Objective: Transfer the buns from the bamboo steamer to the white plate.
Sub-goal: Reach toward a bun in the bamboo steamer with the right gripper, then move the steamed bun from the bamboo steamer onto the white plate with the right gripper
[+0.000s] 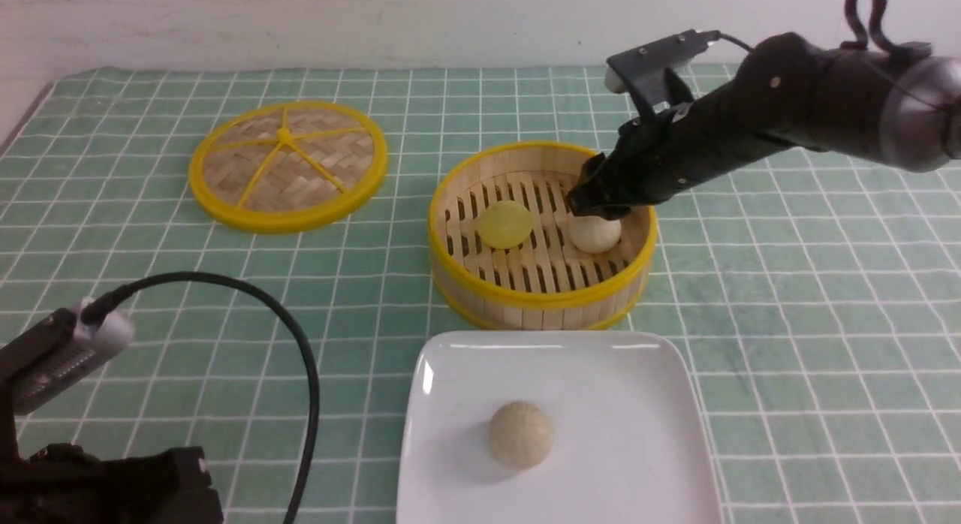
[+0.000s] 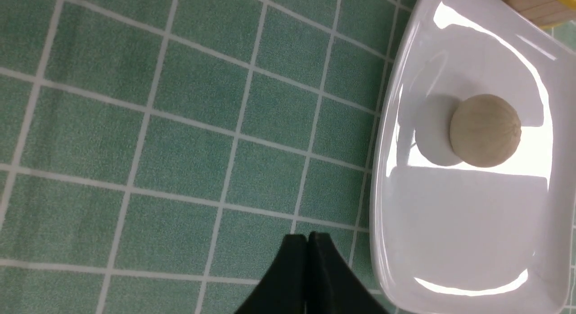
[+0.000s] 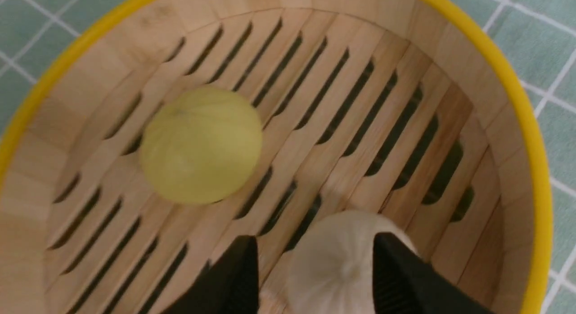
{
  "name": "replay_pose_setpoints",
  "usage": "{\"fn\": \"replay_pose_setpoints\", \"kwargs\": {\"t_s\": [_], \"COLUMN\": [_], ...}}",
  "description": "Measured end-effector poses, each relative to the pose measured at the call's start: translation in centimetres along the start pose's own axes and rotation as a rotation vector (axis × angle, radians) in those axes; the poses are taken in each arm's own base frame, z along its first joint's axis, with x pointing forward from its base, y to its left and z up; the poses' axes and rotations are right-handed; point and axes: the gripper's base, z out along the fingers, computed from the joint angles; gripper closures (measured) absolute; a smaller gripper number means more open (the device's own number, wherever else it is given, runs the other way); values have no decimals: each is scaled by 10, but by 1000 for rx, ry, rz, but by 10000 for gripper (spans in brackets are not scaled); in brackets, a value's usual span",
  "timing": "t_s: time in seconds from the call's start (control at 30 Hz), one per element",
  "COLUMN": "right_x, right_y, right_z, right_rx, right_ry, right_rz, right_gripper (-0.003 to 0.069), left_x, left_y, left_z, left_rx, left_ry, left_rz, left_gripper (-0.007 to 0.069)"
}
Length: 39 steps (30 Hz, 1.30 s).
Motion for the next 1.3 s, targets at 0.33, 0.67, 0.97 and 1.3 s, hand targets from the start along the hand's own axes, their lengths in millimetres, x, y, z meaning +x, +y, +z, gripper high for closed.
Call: {"fn": "replay_pose_setpoints", "kwargs": {"t_s": [0.33,0.67,0.97,1.3], "right_x": [13,-22,-30,35], "right_y": [-11,18,60,75], "right_z": [28,-61,-192,-127], "right_rx": [-5,-142,-276,-375], "right_ry": [74,143,172,306], "right_rz": [80,-70,-176,30], "right_gripper": [360,635,632,616], "left_x": [-3,-7,-8,-8], "left_y": [2,2,2,2], "left_z": [0,0,0,0], "left_rx": [-24,-24,-27,-27], "left_ry": [-30,-76,-92,-92], "left_rz": [25,26,29,28], "left_gripper": [596,587,580,570]}}
